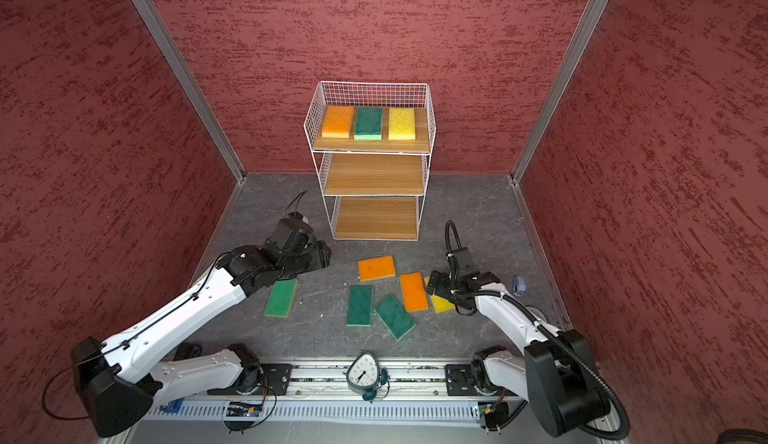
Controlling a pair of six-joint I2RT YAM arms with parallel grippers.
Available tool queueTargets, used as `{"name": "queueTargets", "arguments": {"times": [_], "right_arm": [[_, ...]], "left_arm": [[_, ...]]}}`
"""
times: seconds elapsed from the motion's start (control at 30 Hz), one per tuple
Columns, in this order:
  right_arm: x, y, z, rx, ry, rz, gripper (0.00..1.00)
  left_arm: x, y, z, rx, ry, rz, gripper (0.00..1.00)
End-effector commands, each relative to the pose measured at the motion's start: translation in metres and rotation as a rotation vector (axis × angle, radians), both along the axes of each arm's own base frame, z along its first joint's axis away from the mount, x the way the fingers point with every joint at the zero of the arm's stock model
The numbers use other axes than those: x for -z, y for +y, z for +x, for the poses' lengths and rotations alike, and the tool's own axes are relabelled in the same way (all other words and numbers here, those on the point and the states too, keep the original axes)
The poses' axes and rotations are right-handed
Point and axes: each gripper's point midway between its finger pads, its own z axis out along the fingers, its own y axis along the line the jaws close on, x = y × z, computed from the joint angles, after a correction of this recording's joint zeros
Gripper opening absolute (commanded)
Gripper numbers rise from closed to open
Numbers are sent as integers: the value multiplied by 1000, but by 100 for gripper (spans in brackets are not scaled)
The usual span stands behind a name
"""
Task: Place and organize the cleaning sponges onto the shelf
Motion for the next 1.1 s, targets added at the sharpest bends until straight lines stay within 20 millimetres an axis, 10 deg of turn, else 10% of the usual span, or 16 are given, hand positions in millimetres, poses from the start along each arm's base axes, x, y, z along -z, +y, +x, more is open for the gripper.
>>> {"name": "queueTargets", "arguments": {"times": [0.0,1.07], "right_arm": [[0,8,-3,-11,2,29,96],[16,-16,-10,51,89,-178,91]], "left_arm": [[-3,4,-5,-13,-14,-2,70],[0,19,-25,-47,-33,-1,70]]}}
